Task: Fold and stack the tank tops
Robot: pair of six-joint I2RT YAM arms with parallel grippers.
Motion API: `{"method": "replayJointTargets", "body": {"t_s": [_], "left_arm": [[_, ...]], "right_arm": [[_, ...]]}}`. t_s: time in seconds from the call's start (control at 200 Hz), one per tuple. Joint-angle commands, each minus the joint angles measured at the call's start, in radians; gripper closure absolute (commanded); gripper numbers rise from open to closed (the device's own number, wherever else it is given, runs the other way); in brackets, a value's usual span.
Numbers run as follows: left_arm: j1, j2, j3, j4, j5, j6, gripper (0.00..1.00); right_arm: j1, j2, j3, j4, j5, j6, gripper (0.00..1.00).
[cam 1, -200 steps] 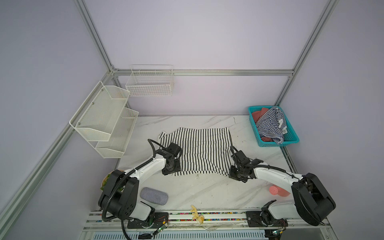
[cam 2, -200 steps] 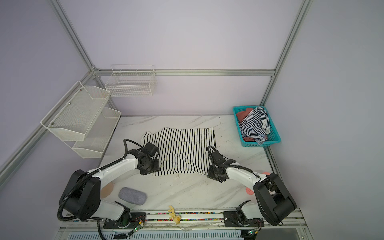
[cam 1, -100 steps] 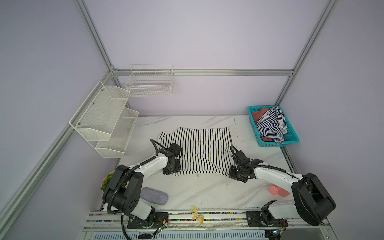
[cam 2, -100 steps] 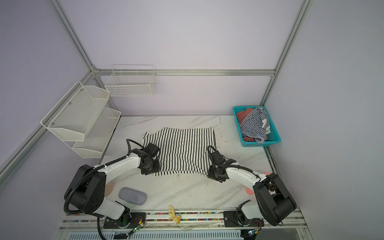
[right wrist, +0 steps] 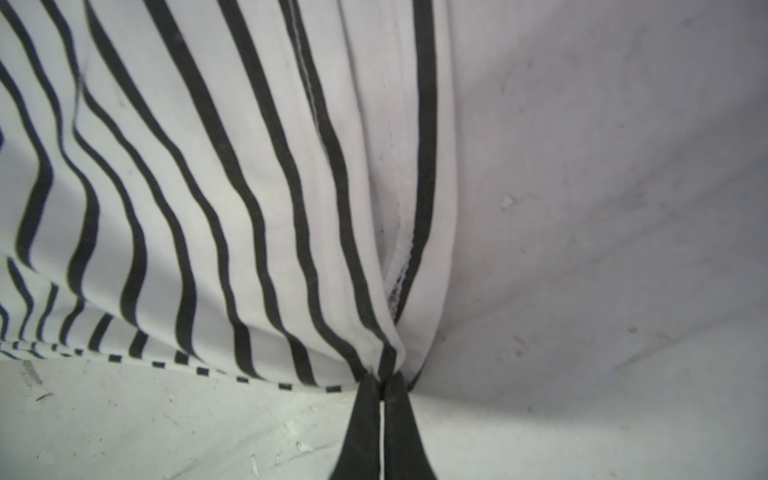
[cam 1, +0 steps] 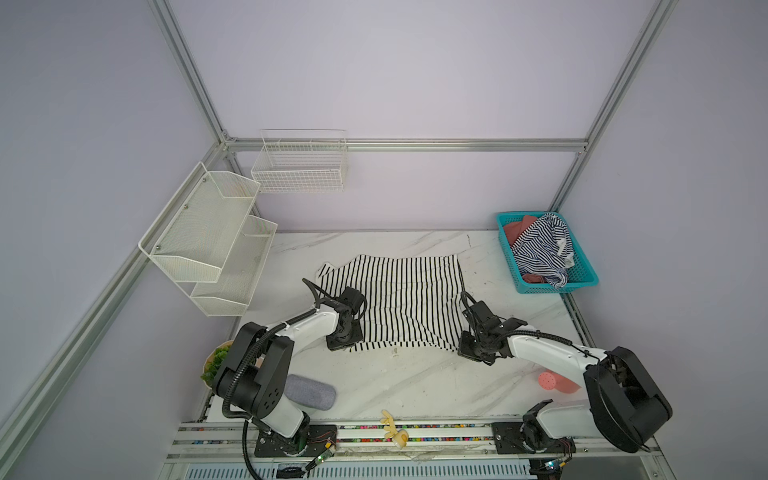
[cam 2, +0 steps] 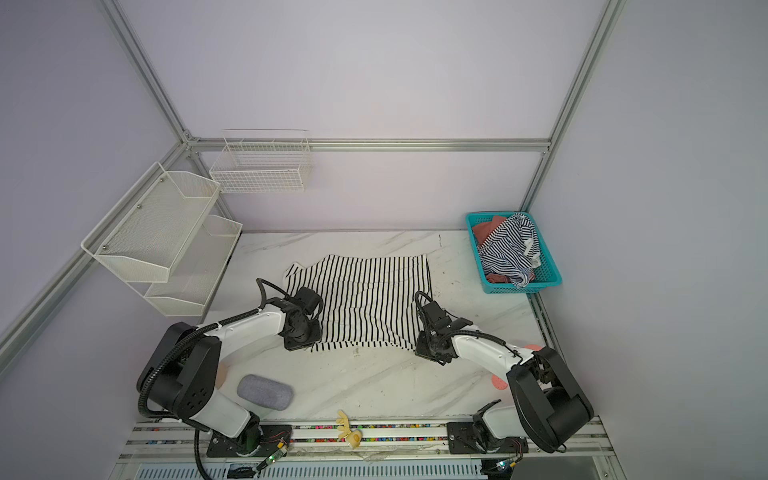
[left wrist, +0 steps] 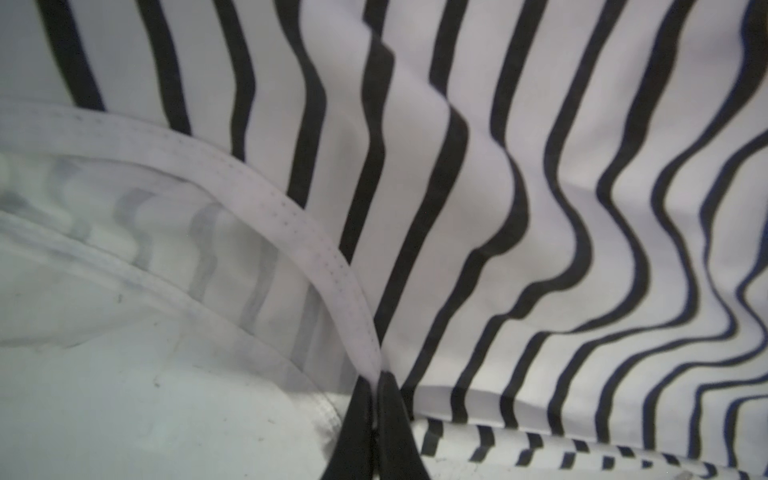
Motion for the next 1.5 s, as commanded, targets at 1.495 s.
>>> {"method": "replayJointTargets", "body": {"t_s": [1.495], "left_arm": [[0.1,0.208,0.588,-0.158,-0.009,0.286,1.0]], "right_arm": [[-0.242,0.264,0.486,-0.065,0.052,-0.302,1.0]]}}
